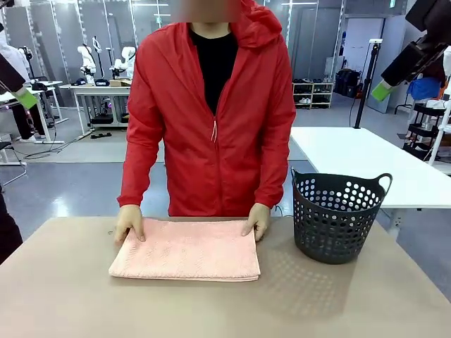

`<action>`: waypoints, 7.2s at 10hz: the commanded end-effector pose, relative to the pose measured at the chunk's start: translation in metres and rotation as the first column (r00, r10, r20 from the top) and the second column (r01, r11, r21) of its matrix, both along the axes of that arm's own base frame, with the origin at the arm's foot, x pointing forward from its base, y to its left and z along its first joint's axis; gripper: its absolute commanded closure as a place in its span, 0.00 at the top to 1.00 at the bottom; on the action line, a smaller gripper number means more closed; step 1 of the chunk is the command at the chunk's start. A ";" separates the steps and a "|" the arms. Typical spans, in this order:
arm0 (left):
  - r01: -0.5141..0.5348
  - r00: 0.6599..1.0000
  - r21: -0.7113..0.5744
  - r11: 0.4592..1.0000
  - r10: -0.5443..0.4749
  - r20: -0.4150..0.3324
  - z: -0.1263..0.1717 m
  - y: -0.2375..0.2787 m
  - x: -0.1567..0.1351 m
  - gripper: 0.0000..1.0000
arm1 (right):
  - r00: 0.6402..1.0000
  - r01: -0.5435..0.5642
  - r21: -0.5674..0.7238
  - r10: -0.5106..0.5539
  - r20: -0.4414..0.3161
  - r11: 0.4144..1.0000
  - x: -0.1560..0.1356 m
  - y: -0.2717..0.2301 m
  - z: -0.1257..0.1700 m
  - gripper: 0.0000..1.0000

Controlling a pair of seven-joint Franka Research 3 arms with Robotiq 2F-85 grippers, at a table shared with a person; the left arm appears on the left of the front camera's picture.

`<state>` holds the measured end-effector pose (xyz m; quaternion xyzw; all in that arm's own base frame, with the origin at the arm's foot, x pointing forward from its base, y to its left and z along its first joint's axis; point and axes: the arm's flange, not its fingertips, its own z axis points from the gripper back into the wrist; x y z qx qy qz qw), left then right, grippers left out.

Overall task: Fold the towel.
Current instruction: Release the end of the 100 cm Hotel Towel you were holding, then pick up the 100 cm Hotel Towel and place it on the left side of the table.

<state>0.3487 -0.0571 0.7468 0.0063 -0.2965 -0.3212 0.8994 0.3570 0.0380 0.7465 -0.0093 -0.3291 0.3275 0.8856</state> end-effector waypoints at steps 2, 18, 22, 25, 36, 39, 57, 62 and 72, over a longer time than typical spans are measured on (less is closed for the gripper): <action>0.006 1.000 0.010 1.000 -0.006 -0.012 0.003 0.002 -0.001 1.00 | 1.000 -0.007 -0.007 0.007 0.004 1.000 0.000 -0.002 0.001 1.00; 0.006 1.000 0.010 1.000 -0.006 -0.012 0.003 0.002 -0.001 1.00 | 1.000 -0.007 -0.007 0.007 0.004 1.000 0.000 -0.002 0.001 1.00; 0.006 1.000 0.010 1.000 -0.006 -0.012 0.003 0.002 -0.001 1.00 | 1.000 -0.007 -0.007 0.007 0.004 1.000 0.000 -0.002 0.001 1.00; 0.006 1.000 0.010 1.000 -0.006 -0.012 0.003 0.002 -0.001 1.00 | 1.000 -0.007 -0.007 0.007 0.004 1.000 0.000 -0.002 0.001 1.00; 0.006 1.000 0.010 1.000 -0.006 -0.012 0.003 0.002 -0.001 1.00 | 1.000 -0.007 -0.007 0.007 0.004 1.000 0.000 -0.002 0.001 1.00; 0.006 1.000 0.010 1.000 -0.006 -0.012 0.003 0.002 -0.001 1.00 | 1.000 -0.007 -0.007 0.007 0.004 1.000 0.000 -0.002 0.001 1.00; -0.338 0.885 -0.595 0.729 0.030 -0.465 -0.358 -0.103 0.062 1.00 | 1.000 -0.007 -0.007 0.007 0.004 1.000 0.000 -0.002 0.001 1.00; -0.407 0.860 -0.675 0.615 0.009 -0.510 -0.449 -0.156 0.083 1.00 | 1.000 -0.007 -0.007 0.007 0.004 1.000 0.000 -0.002 0.001 1.00; -0.491 0.797 -0.659 0.569 -0.011 -0.604 -0.482 -0.171 0.091 0.00 | 1.000 -0.007 -0.007 0.007 0.004 1.000 0.000 -0.002 0.001 1.00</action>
